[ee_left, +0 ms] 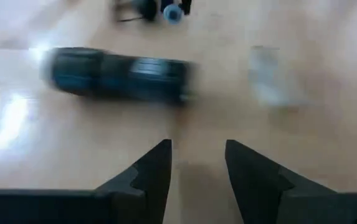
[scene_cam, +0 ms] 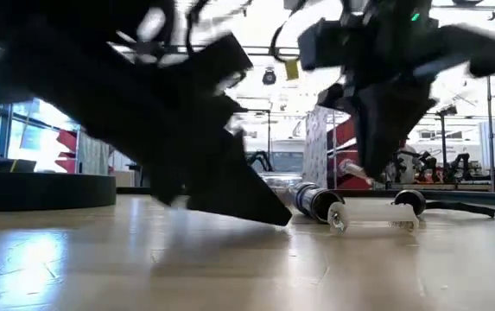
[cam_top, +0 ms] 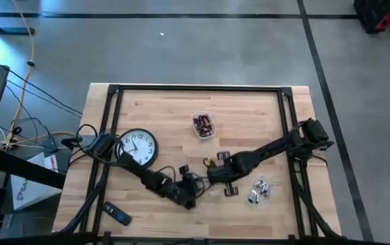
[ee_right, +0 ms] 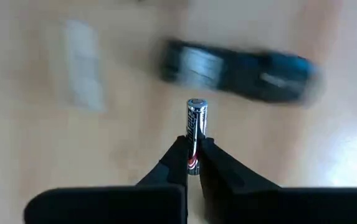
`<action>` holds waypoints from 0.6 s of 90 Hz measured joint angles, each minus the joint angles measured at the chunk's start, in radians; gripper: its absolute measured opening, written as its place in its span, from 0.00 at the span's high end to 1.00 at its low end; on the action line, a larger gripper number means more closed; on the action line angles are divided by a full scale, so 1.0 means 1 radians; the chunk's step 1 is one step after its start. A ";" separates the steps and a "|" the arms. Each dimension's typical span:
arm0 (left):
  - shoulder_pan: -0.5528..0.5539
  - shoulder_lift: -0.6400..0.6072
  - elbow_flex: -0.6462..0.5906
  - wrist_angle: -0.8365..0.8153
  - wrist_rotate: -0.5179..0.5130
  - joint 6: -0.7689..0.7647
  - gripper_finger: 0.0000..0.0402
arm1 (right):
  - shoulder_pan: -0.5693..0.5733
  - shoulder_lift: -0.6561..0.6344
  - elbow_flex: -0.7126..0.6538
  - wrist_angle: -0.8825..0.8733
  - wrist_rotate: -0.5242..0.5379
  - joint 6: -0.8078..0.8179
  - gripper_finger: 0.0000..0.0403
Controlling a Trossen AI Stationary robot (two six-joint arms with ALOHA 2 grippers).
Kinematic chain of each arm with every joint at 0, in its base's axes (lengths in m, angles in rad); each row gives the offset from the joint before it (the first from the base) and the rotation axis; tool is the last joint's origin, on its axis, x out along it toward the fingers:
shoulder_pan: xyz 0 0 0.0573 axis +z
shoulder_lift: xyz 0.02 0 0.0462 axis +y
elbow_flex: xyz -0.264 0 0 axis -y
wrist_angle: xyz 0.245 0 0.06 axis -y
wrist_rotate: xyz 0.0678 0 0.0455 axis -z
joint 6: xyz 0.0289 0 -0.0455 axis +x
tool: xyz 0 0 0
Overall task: Insert battery
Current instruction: Insert the silver battery into the battery holder
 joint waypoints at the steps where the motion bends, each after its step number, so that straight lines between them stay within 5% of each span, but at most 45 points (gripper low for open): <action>1: -0.005 0.000 0.000 0.004 0.002 0.000 0.67 | 0.006 0.000 -0.001 0.010 -0.006 0.003 1.00; 54: -0.018 0.052 0.036 0.135 0.007 0.075 0.67 | 0.090 0.000 -0.019 0.132 0.015 0.158 1.00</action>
